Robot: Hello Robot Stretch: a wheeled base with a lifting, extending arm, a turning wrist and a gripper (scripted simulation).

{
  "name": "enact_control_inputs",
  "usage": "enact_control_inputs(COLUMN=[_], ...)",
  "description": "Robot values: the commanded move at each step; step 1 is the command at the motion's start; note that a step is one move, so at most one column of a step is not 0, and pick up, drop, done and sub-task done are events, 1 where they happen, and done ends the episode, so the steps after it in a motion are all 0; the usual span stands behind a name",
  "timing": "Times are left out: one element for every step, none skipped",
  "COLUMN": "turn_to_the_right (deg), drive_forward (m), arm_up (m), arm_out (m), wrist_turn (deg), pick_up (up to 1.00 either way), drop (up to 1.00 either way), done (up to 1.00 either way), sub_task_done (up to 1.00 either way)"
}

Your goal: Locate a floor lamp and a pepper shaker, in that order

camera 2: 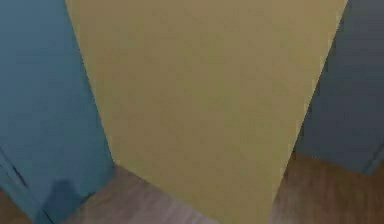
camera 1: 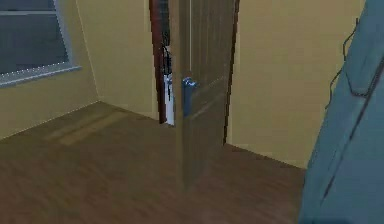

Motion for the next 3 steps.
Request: enact_control_inputs(turn_to_the_right=[-33.0,0.0,-12.0], drive_forward=[0.0,1.0,0.0], arm_up=[0.0,0.0,0.0], arm_out=[0.0,0.0,0.0], wrist_turn=[0.0,0.0,0.0], pick_up=[0.0,0.0,0.0], drop=[0.0,0.0,0.0], done=[0.0,0.0,0.0], sub_task_done=[0.0,0.0,0.0])
